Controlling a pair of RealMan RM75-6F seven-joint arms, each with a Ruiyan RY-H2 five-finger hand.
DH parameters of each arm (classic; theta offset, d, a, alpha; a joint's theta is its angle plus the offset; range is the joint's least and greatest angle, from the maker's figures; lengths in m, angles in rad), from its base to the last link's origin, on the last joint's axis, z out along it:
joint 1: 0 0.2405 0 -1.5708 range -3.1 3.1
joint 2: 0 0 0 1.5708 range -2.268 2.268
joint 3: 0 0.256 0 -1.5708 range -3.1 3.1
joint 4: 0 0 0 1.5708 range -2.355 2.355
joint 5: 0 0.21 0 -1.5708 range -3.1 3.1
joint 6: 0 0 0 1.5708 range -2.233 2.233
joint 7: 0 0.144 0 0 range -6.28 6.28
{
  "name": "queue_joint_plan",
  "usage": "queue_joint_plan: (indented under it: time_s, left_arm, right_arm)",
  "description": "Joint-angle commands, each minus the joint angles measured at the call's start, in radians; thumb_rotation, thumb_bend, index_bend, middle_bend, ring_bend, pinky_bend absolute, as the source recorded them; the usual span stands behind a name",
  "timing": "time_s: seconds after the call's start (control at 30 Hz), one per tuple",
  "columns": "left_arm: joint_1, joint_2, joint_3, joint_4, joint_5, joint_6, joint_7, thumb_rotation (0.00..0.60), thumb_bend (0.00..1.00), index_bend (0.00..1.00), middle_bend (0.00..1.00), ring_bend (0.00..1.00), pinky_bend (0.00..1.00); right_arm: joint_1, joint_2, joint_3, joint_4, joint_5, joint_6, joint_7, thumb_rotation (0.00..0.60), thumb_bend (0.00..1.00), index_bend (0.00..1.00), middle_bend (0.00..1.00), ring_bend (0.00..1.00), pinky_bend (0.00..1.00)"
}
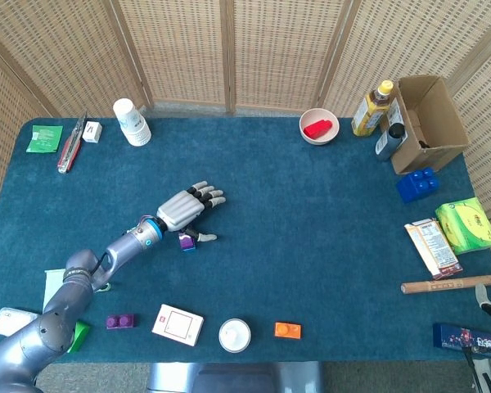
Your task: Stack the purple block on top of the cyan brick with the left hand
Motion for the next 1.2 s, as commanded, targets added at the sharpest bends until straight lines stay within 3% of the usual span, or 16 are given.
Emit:
queue_joint_plan:
  time_s: [0.03,0.73,1.2]
  left_arm:
    - [-0.002,-0.001,0.001,0.001,0.002,0.002,0.005,0.124,0.23,0.08,0.00,0.00,0.00]
    - [-0.003,0.001,0.004,0.001,0.005,0.015,0.021,0.126,0.23,0.08,0.00,0.00,0.00]
    - [-0.017,0.097,-0.057,-0.083,-0.033,0.136,0.045,0.126,0.23,0.08,0.00,0.00,0.00]
  right_arm:
    - [-0.001,0.001,0.001,0.000,-0.001,0.002,0.001,0.600,0.28,0.26,0.18,0.00,0.15]
    - [-0.003,0.001,0.004,0.000,-0.007,0.007,0.004,0.600,0.28,0.26,0.18,0.00,0.15]
    - [0.004,0.002,0.003,0.007,-0.019,-0.005,0.022,0.600,0.28,0.26,0.18,0.00,0.15]
